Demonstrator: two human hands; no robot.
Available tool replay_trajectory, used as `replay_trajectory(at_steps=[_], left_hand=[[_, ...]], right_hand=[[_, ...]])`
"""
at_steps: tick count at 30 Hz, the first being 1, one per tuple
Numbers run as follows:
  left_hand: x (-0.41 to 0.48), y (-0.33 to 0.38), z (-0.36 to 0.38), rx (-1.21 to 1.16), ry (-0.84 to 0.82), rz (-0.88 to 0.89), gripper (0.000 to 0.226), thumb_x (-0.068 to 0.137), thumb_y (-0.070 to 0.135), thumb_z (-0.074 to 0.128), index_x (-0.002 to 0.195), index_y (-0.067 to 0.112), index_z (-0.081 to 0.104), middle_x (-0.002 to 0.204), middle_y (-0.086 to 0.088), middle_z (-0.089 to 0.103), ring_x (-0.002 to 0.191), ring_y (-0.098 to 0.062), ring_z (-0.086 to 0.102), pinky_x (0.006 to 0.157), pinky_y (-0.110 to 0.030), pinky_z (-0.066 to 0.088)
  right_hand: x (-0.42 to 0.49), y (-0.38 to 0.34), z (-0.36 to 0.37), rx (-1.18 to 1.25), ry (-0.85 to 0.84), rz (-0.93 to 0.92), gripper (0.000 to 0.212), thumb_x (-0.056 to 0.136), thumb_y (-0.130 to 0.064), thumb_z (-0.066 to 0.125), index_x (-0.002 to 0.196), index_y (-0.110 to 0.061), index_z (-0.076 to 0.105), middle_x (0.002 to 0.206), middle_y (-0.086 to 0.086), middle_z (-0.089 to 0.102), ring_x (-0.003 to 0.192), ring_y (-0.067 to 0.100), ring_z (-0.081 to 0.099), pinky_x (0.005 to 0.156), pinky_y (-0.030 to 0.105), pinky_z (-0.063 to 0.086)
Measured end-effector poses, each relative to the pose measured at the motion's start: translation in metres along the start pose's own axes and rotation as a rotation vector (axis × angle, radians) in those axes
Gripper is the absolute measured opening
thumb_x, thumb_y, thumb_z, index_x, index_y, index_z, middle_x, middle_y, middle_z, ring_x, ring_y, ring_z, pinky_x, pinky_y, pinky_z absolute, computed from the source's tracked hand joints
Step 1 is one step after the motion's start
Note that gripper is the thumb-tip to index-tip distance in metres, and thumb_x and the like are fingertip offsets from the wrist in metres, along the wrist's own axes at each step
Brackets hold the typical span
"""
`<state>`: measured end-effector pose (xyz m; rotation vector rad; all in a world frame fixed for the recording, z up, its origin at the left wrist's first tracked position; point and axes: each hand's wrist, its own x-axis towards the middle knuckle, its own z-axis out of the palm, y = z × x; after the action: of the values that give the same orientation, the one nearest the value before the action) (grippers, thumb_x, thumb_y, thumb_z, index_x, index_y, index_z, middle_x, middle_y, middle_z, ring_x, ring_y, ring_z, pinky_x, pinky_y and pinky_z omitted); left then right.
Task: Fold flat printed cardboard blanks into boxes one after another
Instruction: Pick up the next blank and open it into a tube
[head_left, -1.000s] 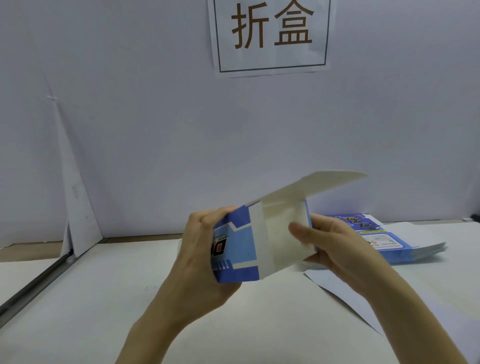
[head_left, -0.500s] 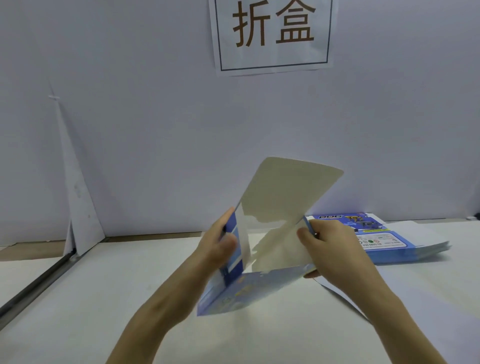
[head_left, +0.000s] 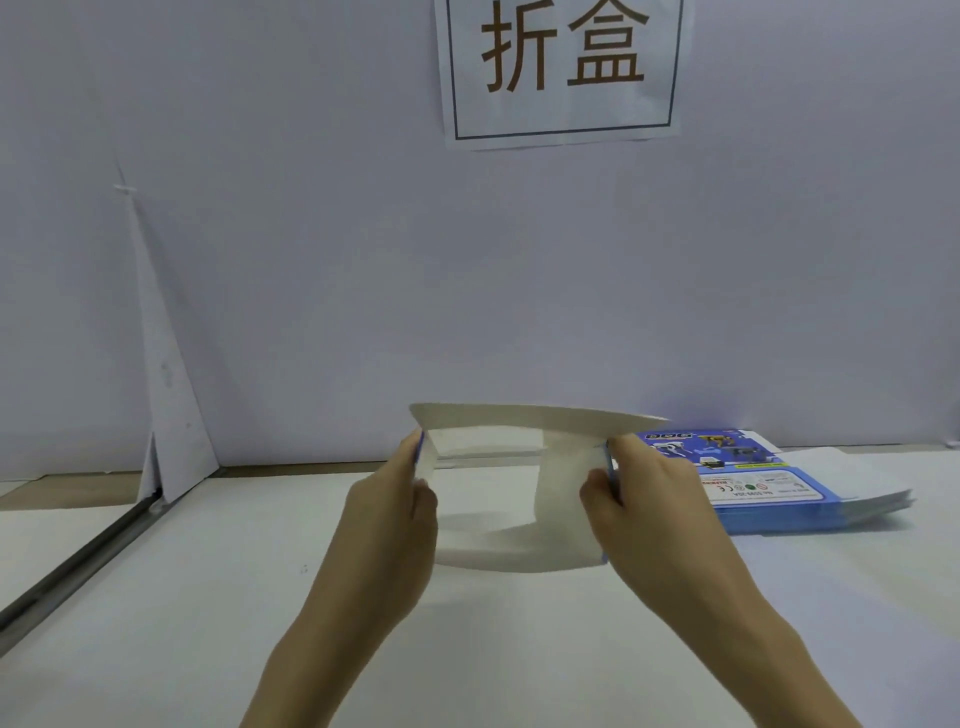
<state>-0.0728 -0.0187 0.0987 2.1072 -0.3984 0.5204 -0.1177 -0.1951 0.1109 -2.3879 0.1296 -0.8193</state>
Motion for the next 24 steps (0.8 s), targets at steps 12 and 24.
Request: replay_trajectory(at_steps=[12,24], left_hand=[[0.002,-0.006,-0.009,-0.185,-0.114,0.509,0.133,0.053,0.069,0.077,0.15,0.039,-0.009,0.156,0.023,0.008,0.144,-0.004,0.02,0.111,-0.028,0.035],[0.0,-0.012,-0.001,0.197,-0.087,0.45,0.13,0.049,0.057,0.071,0.147,0.047,-0.014,0.139,0.013,0.014,0.132,-0.024,0.034,0.105,-0.061,0.034]], right_hand=[[0.01,0.01,-0.008,0.839,-0.201,0.484,0.015,0.092,-0.004,0.045,0.09,0.0,0.059,0.06,0.01,0.07,0.055,0.028,0.07,0.043,0.03,0.053],[0.017,0.031,-0.013,0.636,0.241,-0.113,0.031,0.087,-0.029,0.056,0.115,-0.043,0.06,0.097,-0.021,0.068,0.087,0.011,0.063,0.075,0.047,0.058]])
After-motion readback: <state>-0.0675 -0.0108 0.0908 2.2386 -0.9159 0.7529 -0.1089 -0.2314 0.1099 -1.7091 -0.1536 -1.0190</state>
